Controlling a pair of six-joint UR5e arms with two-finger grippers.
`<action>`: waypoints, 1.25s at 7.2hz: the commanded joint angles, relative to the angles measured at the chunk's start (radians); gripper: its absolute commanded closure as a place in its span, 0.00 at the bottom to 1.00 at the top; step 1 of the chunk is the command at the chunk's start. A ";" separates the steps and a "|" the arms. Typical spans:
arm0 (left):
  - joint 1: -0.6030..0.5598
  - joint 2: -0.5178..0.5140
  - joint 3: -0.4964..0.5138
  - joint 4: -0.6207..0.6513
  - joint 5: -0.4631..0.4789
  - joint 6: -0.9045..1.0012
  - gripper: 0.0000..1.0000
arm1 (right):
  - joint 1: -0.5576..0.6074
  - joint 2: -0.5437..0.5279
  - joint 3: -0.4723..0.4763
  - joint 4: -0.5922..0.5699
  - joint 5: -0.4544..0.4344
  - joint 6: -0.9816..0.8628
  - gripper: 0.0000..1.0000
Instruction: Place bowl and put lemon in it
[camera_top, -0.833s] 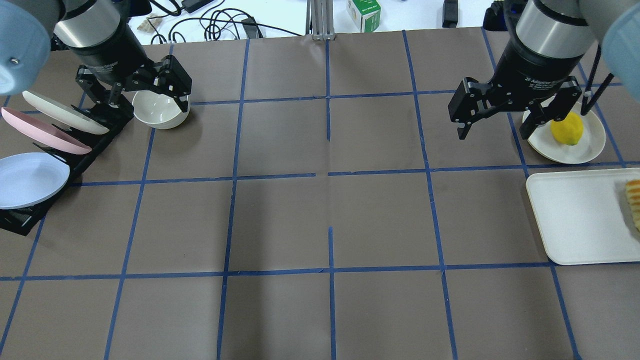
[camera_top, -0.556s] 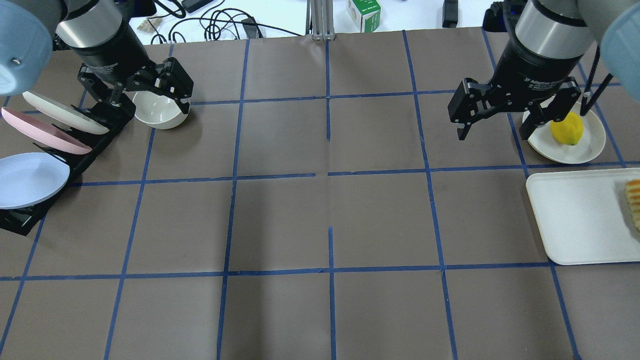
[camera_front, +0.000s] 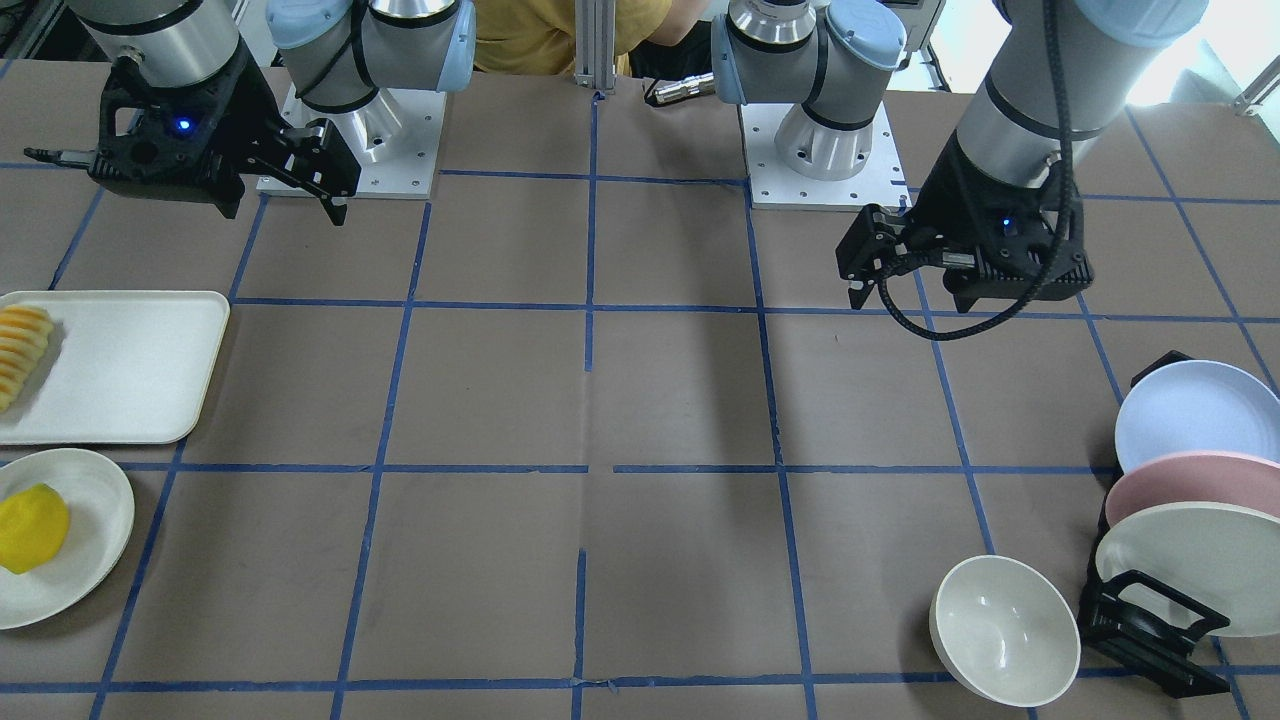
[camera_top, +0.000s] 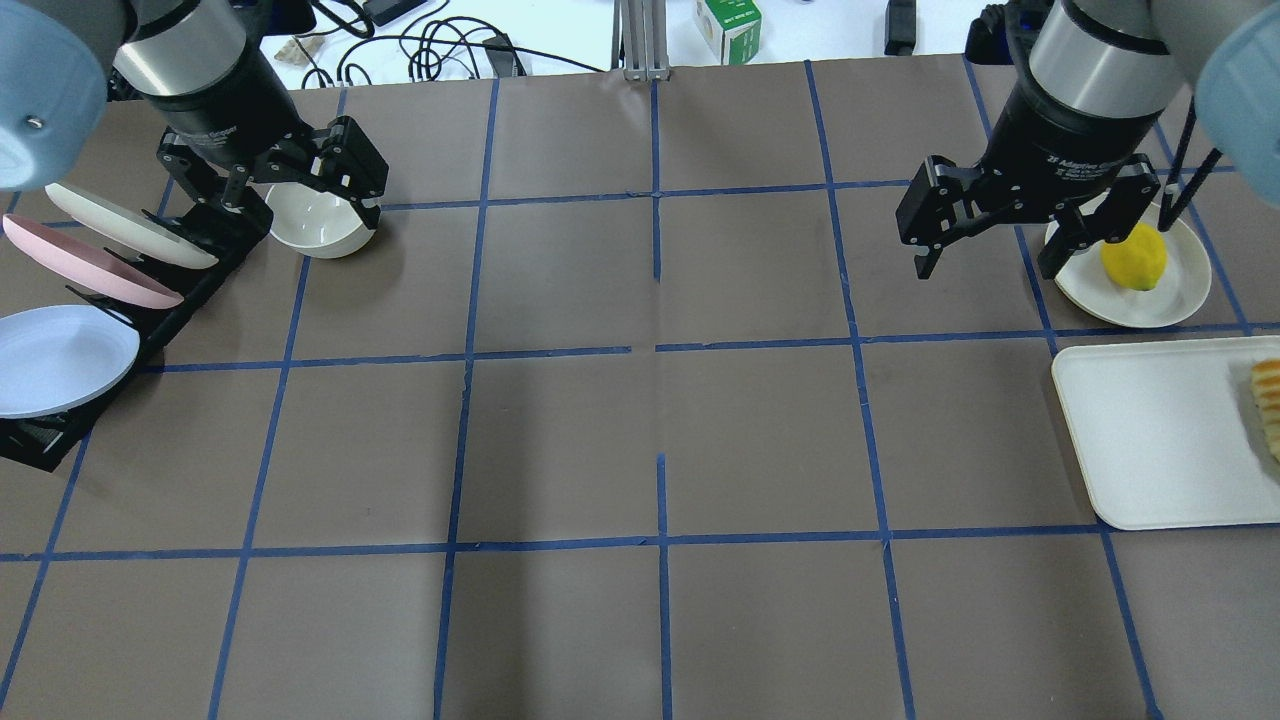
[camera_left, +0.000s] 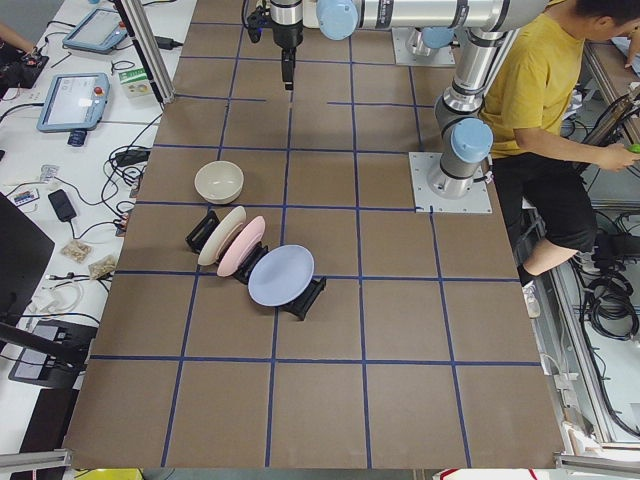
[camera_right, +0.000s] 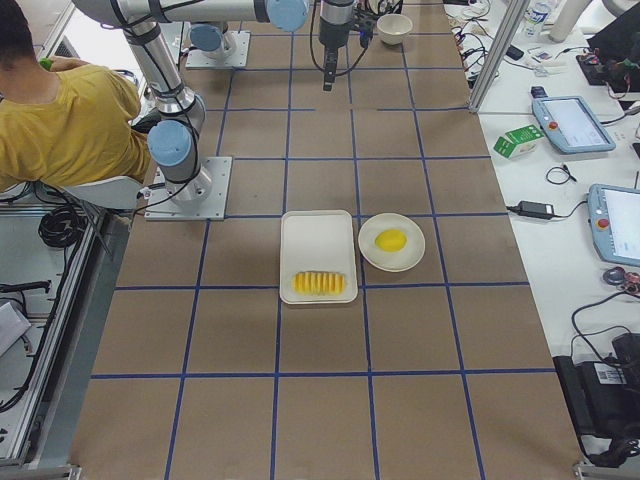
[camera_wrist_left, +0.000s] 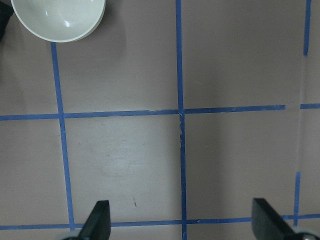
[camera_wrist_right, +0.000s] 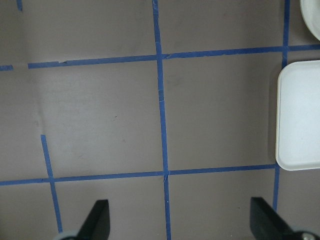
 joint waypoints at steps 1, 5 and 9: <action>0.135 -0.114 0.030 0.116 -0.013 0.008 0.00 | 0.000 -0.006 0.000 0.005 -0.001 0.000 0.00; 0.273 -0.426 0.131 0.320 -0.049 0.225 0.00 | -0.083 0.096 0.009 -0.109 -0.025 -0.042 0.00; 0.268 -0.600 0.180 0.458 -0.047 0.256 0.01 | -0.348 0.340 0.014 -0.434 -0.059 -0.416 0.00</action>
